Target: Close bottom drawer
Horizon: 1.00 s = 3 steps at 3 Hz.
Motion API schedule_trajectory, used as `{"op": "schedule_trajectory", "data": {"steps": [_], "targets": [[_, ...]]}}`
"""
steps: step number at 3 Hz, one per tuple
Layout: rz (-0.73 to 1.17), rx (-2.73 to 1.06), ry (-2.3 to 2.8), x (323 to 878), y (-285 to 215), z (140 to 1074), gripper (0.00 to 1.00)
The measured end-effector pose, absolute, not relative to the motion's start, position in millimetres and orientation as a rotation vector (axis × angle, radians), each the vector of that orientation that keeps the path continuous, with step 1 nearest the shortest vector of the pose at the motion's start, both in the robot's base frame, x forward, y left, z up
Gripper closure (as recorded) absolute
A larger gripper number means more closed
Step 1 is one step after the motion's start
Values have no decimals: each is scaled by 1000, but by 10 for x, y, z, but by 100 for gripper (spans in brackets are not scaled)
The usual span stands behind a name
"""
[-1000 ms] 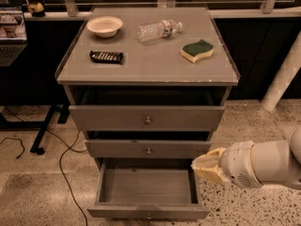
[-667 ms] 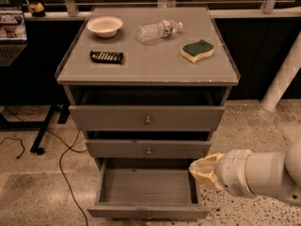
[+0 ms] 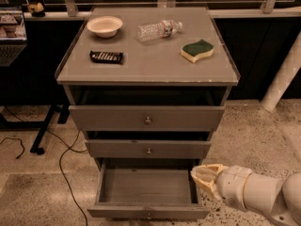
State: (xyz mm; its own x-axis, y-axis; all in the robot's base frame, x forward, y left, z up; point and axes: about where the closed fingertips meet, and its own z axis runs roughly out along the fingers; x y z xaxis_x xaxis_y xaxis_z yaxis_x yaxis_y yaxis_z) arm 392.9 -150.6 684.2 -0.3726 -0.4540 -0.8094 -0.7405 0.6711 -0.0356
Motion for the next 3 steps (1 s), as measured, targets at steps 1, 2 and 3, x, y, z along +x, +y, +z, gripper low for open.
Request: {"op": "schedule_trajectory", "data": {"steps": [1, 2, 3], "targets": [[525, -899, 1996, 4087, -1595, 6475, 100], [636, -898, 1988, 4215, -1609, 6113, 100], [740, -896, 2016, 4269, -1586, 5770, 100]]}}
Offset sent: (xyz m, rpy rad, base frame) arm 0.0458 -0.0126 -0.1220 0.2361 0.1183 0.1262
